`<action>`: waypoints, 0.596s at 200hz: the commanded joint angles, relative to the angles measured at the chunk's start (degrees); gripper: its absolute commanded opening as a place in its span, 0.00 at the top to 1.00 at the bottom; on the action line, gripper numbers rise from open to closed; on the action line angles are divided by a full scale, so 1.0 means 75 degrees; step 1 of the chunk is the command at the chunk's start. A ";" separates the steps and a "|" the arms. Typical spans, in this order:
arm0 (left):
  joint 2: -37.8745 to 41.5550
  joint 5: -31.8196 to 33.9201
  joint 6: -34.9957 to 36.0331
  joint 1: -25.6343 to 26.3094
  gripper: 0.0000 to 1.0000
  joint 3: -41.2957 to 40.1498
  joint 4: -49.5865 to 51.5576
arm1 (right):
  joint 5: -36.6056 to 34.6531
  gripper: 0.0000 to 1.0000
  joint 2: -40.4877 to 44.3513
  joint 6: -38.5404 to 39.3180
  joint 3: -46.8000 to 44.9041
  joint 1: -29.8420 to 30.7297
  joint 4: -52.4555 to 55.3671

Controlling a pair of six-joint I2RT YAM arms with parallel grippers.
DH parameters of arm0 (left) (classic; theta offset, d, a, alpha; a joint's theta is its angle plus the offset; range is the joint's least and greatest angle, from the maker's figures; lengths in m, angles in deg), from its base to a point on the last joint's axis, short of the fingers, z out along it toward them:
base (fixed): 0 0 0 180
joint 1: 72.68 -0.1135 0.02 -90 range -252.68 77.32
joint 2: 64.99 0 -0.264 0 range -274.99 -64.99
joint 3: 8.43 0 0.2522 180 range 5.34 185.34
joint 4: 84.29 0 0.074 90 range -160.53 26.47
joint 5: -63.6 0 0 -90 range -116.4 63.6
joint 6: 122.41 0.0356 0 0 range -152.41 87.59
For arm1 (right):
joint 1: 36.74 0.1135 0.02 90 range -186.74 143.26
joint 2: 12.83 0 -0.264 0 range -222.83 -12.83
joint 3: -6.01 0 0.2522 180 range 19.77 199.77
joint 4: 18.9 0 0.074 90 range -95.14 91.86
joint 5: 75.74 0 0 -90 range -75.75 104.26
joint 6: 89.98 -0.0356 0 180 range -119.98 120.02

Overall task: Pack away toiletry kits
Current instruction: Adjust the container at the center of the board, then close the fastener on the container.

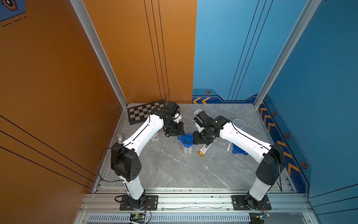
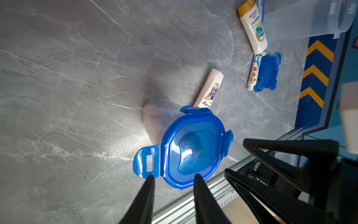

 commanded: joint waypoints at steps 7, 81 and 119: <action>-0.0236 -0.0033 0.0273 0.0058 0.64 0.0321 0.0197 | 0.0415 0.48 -0.0055 -0.0461 -0.0116 -0.0129 -0.0380; -0.0301 -0.0235 0.0302 0.0071 0.64 0.0002 0.0194 | 0.0889 0.53 -0.0210 -0.0720 -0.0451 -0.0097 -0.0923; -0.0346 -0.0578 0.0160 0.0055 0.53 -0.0190 0.0016 | 0.0955 0.53 -0.0358 -0.0731 -0.0496 -0.0114 -0.1033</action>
